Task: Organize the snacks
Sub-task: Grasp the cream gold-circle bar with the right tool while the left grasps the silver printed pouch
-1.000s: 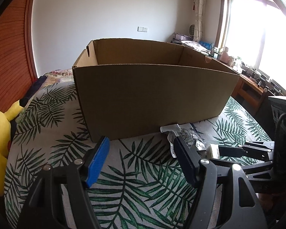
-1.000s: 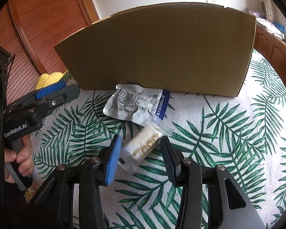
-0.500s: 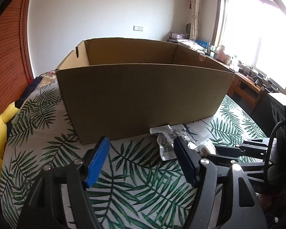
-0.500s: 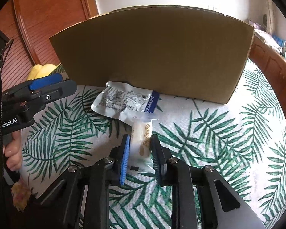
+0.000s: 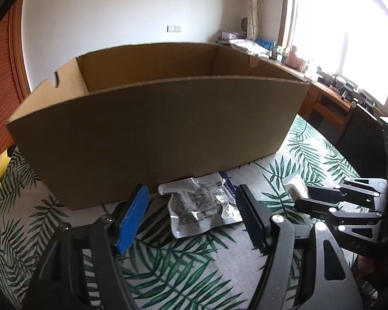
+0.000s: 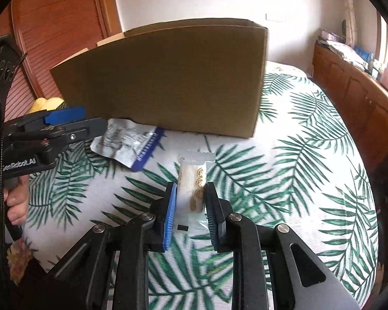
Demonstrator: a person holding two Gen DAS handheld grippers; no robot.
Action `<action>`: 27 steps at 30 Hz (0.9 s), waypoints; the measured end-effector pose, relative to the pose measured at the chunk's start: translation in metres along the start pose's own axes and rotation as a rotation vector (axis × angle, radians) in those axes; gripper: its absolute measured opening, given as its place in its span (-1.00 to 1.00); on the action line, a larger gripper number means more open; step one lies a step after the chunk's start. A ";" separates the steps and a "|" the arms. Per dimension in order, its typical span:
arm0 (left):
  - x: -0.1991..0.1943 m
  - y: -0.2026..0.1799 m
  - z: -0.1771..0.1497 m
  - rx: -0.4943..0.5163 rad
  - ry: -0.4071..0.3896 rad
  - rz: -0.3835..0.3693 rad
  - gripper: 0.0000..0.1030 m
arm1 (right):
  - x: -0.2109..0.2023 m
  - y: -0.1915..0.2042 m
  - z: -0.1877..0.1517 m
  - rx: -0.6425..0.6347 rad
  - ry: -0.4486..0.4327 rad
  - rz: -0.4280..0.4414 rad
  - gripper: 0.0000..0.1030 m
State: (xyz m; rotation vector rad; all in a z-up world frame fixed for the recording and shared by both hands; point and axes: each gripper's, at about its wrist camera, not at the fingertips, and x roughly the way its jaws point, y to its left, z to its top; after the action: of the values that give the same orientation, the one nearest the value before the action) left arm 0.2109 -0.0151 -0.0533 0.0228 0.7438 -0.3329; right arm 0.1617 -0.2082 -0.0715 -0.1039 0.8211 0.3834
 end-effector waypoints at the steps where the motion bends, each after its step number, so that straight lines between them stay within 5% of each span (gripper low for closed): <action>1: 0.004 -0.002 0.001 0.001 0.009 0.004 0.36 | -0.001 -0.003 -0.002 -0.001 -0.001 -0.002 -0.60; 14: 0.039 -0.013 0.001 -0.004 0.113 0.053 0.37 | 0.005 -0.007 -0.011 -0.004 -0.015 0.026 -0.57; 23: 0.045 -0.017 0.003 -0.008 0.116 0.084 0.41 | 0.006 0.001 -0.012 -0.009 -0.026 0.024 -0.57; 27: 0.054 -0.025 0.002 -0.016 0.152 0.055 0.57 | 0.007 0.002 -0.012 -0.017 -0.029 0.015 -0.57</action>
State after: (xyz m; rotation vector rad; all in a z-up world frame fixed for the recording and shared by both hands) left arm 0.2415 -0.0542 -0.0859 0.0534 0.8951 -0.2750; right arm 0.1567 -0.2072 -0.0850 -0.1081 0.7903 0.4055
